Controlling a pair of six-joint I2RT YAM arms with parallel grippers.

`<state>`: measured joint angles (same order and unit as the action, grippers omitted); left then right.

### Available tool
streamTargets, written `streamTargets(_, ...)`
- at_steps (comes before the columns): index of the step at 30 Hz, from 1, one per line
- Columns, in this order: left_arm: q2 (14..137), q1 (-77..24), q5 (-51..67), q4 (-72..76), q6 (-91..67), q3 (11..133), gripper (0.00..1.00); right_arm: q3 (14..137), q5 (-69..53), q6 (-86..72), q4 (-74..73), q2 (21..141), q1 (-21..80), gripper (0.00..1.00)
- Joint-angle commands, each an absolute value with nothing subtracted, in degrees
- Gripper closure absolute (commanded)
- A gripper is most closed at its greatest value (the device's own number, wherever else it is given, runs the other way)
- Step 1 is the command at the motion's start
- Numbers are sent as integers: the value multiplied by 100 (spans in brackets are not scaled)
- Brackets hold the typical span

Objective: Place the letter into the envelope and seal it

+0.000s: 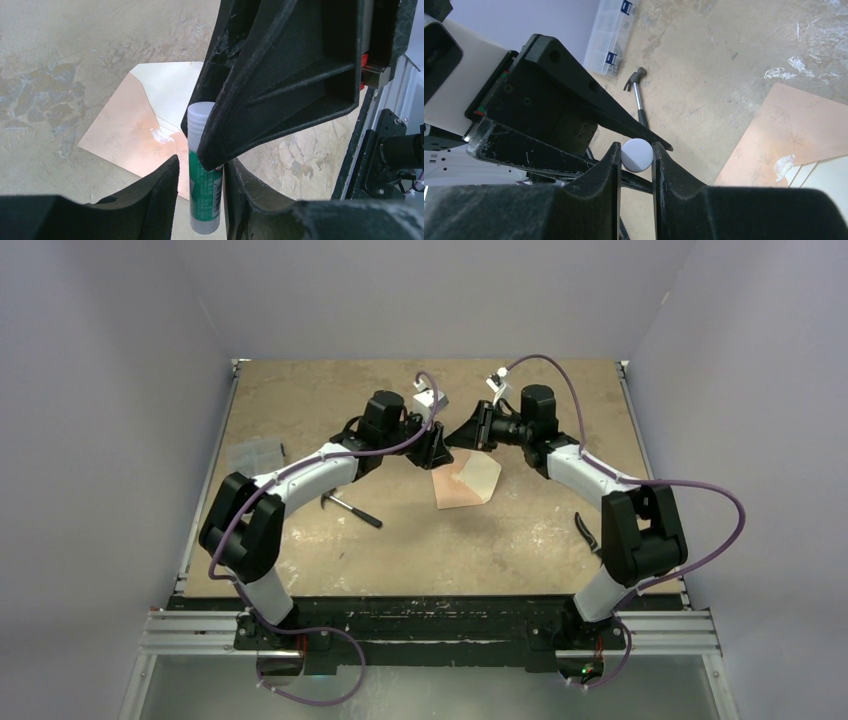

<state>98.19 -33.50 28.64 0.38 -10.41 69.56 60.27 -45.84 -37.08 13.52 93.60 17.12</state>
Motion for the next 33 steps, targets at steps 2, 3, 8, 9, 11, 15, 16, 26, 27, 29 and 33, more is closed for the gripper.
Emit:
streamTargets(2,9782,-3296,3066,287,-1063,7181,77,6258,-4705,-3580,1284,9369,1706,85)
streamTargets(3,9806,-3291,3120,257,-1042,7181,85,6258,-4718,-3592,1298,9374,1705,85)
streamTargets(8,9795,-3293,3244,67,-765,7188,100,6289,-4551,-3672,1193,9315,1665,67)
streamTargets(9,9765,-3293,3264,50,-686,7189,100,6315,-4431,-3709,1095,9310,1654,62)
streamTargets(11,9725,-3293,3333,18,-471,7192,100,6486,-4309,-3774,704,9377,1637,54)
streamTargets(15,9713,-3300,3330,-324,105,7344,100,6929,-4226,-3555,14,9630,1633,53)
streamTargets(16,9712,-3304,3307,-337,242,7358,100,6954,-4227,-3533,-56,9663,1634,55)
streamTargets(26,9940,-3299,3102,-692,658,7771,100,7018,-4755,-3423,-54,9603,1644,43)
streamTargets(27,9940,-3302,3077,-693,663,7767,100,7022,-4766,-3415,-72,9603,1644,42)
streamTargets(29,9940,-3305,3051,-707,675,7761,100,7039,-4781,-3373,-138,9635,1644,48)
streamTargets(33,9940,-3302,3084,-708,677,7762,100,6978,-4816,-3399,-86,9633,1644,68)
